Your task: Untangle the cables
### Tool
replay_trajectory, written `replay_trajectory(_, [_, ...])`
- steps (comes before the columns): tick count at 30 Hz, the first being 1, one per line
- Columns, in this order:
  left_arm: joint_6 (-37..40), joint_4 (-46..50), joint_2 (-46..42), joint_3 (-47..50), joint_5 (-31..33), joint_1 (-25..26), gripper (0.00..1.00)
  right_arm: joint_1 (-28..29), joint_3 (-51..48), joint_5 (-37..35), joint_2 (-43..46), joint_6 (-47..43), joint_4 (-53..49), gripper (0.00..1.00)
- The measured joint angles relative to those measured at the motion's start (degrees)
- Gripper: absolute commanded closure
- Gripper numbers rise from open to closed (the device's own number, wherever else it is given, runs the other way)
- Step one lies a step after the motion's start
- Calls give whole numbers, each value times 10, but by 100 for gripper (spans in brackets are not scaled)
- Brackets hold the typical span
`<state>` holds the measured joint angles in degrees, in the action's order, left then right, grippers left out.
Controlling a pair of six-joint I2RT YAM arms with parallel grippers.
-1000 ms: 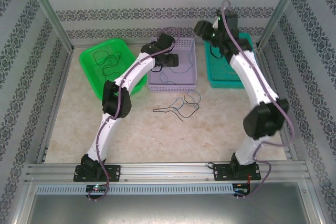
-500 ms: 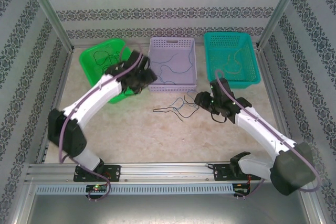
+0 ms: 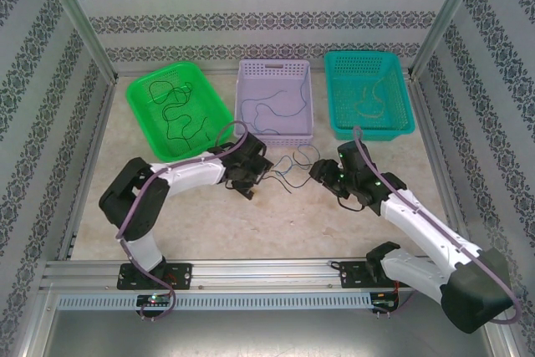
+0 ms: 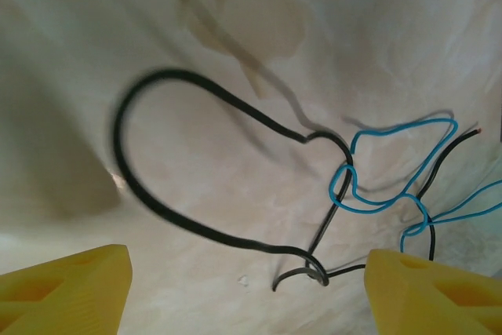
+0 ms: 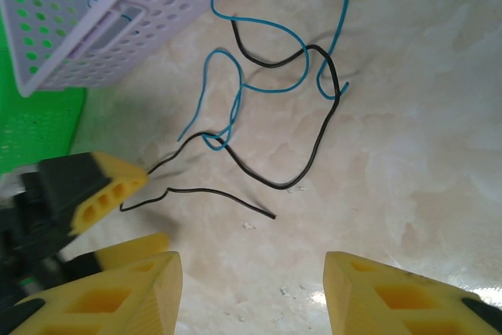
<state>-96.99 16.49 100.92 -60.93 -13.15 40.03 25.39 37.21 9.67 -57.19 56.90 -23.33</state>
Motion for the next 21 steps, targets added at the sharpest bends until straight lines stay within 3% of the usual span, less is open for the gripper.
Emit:
replay_trajectory(2, [-22,-22,18,-3,-3,9,35,0,-5,0,12,2,0,48])
replay_trajectory(3, [-31,-33,27,-4,-4,11,44,0,-9,0,18,3,0,48])
replay_trajectory(7, [-59,-55,46,-1,0,12,97,0,-18,0,28,4,-1,49])
replay_trajectory(12, [-62,-58,9,21,7,13,100,-2,-21,0,23,4,-1,49])
replay_trajectory(21, [-14,2,-188,42,-8,13,100,-3,-15,2,-67,3,1,48])
